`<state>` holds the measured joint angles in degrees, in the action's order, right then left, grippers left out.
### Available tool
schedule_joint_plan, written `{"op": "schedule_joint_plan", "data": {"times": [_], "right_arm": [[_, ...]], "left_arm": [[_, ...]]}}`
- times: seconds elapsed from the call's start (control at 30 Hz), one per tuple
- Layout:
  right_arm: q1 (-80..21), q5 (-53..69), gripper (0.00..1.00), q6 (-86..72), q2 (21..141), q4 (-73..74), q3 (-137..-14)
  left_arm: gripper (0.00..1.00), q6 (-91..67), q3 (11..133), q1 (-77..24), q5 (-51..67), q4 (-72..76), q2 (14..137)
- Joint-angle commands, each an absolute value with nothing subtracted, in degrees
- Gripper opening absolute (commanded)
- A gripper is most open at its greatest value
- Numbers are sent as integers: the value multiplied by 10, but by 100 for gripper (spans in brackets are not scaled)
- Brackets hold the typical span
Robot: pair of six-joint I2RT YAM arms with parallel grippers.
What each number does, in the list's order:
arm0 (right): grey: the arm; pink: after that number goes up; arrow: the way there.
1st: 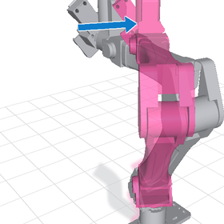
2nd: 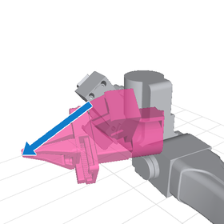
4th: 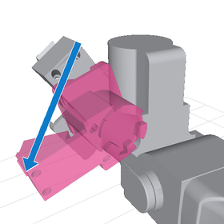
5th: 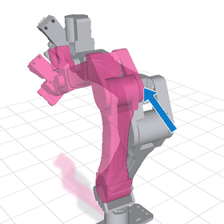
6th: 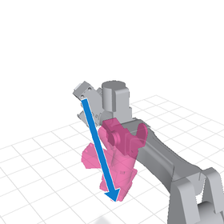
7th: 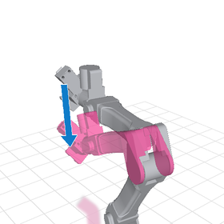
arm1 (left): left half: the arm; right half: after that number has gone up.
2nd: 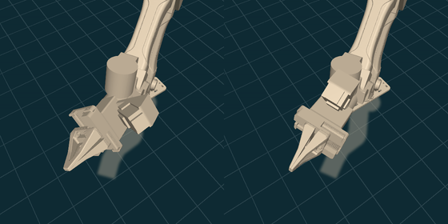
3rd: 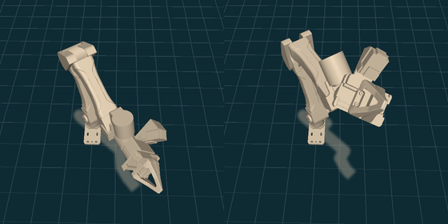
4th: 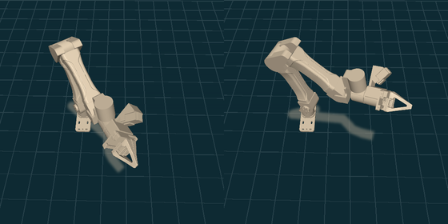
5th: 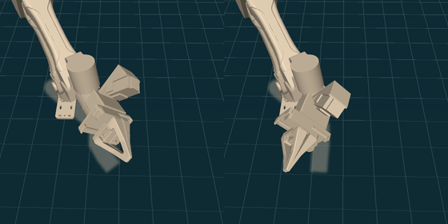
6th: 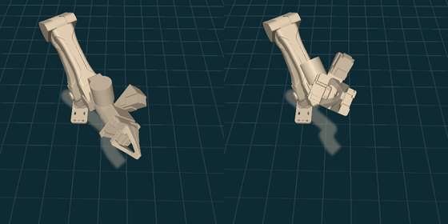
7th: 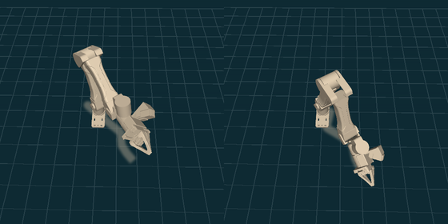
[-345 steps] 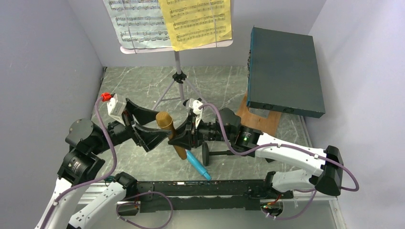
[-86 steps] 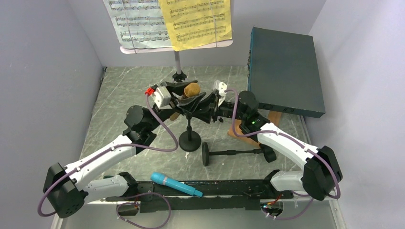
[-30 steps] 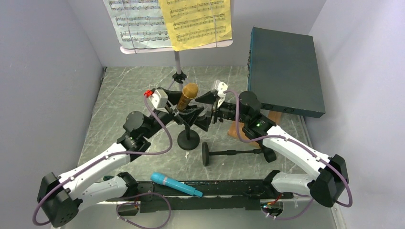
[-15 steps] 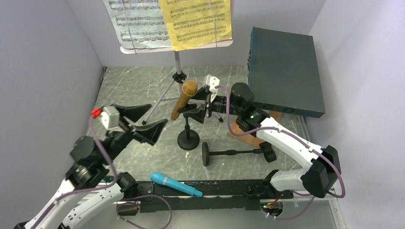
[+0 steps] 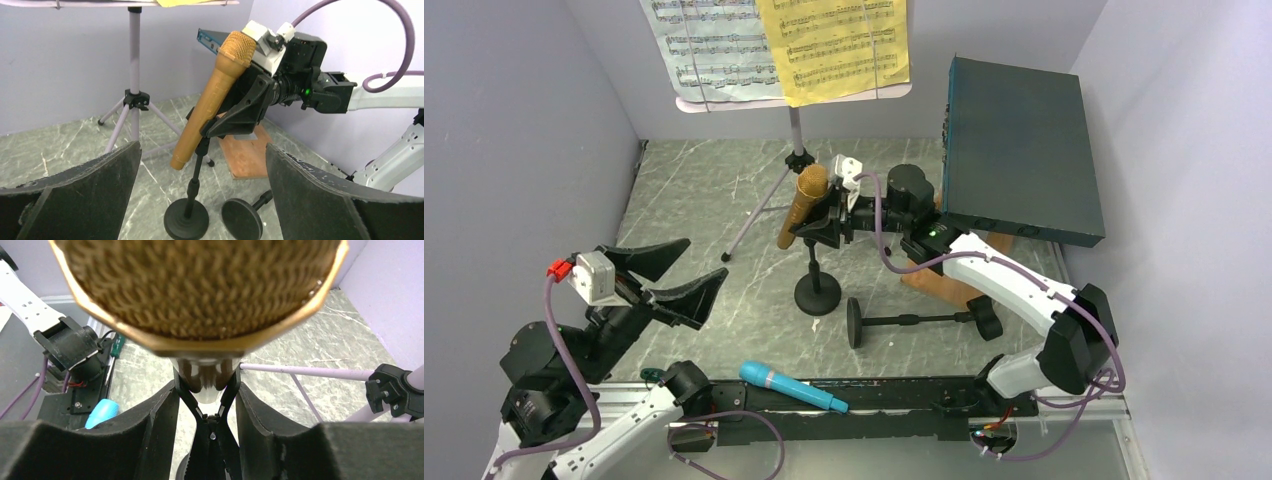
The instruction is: Set up the instrument practice props
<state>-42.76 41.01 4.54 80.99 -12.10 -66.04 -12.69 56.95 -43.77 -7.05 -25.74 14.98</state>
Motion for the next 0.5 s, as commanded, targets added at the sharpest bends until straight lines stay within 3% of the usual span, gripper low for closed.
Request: {"op": "schedule_joint_plan", "data": {"times": [0.0, 0.17, 0.47], "right_arm": [[-443, 389, 37, 42, 813, -174, -687], [-452, 337, 27, 23, 821, -249, -692], [-455, 296, 26, 8, 895, -340, -759]], "left_arm": [[99, -116, 587, -440, -71, -285, 143], [100, -119, 582, -440, -75, -288, 132], [99, -121, 597, -440, -88, -313, 119]]}}
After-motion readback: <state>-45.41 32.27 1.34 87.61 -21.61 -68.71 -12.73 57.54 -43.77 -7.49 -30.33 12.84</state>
